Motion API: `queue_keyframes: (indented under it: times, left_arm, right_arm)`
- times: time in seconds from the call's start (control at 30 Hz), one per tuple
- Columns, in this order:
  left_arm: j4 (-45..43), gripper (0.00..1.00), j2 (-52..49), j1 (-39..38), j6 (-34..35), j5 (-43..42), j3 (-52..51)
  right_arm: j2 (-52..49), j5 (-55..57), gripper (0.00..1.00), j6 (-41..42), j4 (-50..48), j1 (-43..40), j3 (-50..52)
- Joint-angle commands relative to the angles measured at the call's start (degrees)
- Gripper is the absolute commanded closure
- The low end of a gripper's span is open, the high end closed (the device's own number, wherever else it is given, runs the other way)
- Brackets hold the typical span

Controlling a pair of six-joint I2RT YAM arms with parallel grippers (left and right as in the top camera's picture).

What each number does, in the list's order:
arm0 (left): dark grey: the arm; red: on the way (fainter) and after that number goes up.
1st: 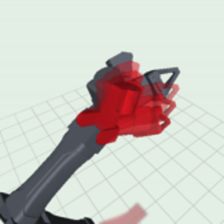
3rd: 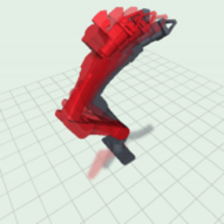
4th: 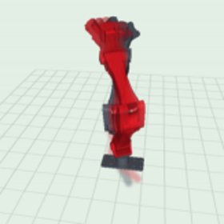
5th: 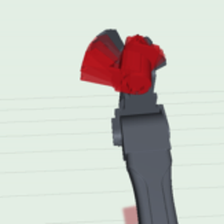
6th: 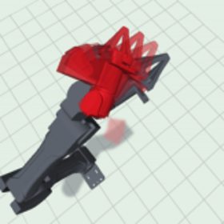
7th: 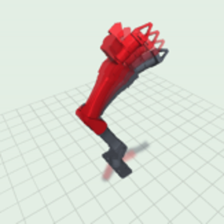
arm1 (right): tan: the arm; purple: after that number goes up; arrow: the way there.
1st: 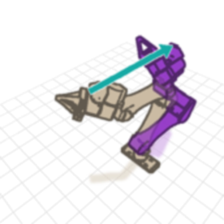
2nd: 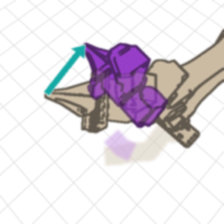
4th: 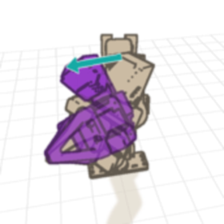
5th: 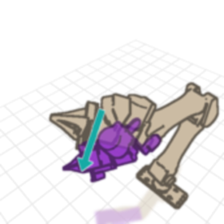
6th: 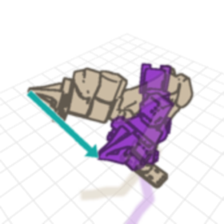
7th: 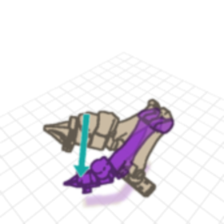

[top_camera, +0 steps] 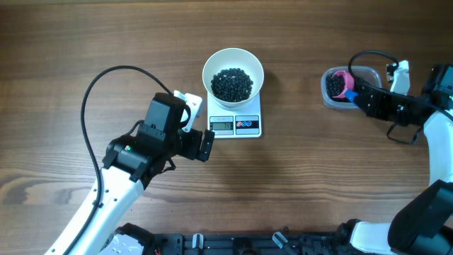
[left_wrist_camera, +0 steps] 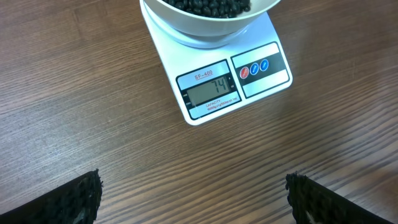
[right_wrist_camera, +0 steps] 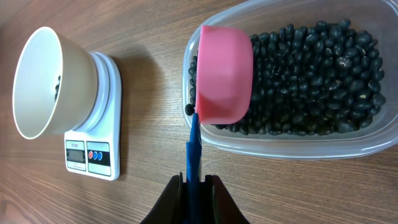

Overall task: Scoop item into bowl and weigh 150g on scale
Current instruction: 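Dip the pink scoop into the black beans with the right gripper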

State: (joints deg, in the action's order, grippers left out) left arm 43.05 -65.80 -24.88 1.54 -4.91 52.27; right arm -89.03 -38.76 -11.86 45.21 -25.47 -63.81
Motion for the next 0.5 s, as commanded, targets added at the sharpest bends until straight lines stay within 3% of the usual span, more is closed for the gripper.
queue_keyframes:
  times: [0.0, 0.47]
  left_arm:
    - [-0.2, 0.0, -0.2, 0.3, -0.7, 0.5, -0.5]
    - [-0.2, 0.0, -0.2, 0.3, -0.7, 0.5, -0.5]
  right_arm:
    - [-0.8, -3.3, 0.96, 0.0, -0.2, -0.9, 0.5]
    - [-0.8, -4.3, 0.96, 3.7, -0.8, -4.9, 0.5]
